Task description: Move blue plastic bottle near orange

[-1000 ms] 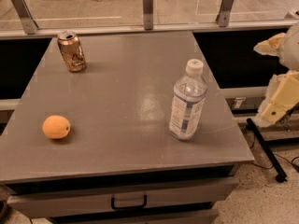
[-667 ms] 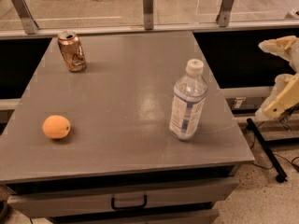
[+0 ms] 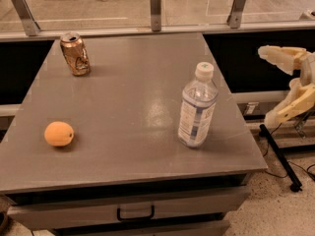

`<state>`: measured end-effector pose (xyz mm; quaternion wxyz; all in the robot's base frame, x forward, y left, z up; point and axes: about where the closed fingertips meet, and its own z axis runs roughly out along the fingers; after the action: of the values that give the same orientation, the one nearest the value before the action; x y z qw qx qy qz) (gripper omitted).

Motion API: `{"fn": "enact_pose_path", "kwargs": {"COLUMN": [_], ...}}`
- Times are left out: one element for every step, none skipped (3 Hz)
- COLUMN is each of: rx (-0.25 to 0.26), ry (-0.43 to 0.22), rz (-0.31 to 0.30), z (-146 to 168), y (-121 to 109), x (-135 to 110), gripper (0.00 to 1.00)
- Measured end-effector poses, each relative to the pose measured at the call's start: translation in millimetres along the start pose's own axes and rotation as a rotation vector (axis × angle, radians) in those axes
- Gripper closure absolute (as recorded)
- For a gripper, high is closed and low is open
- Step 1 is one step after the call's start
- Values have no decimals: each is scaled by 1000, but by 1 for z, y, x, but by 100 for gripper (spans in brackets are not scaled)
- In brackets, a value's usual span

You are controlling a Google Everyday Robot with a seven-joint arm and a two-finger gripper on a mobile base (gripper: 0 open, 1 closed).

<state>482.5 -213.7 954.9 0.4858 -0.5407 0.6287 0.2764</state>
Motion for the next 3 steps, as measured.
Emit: {"fn": "enact_pose_path", "kwargs": {"rx": [-22,13,21], "ry": [-102,-139,-217], "rz": [17,-31,-68], "z": [5,10,30], "y": [2,7,20], "x": [-22,-24,-36], "gripper": [0,0,0]}}
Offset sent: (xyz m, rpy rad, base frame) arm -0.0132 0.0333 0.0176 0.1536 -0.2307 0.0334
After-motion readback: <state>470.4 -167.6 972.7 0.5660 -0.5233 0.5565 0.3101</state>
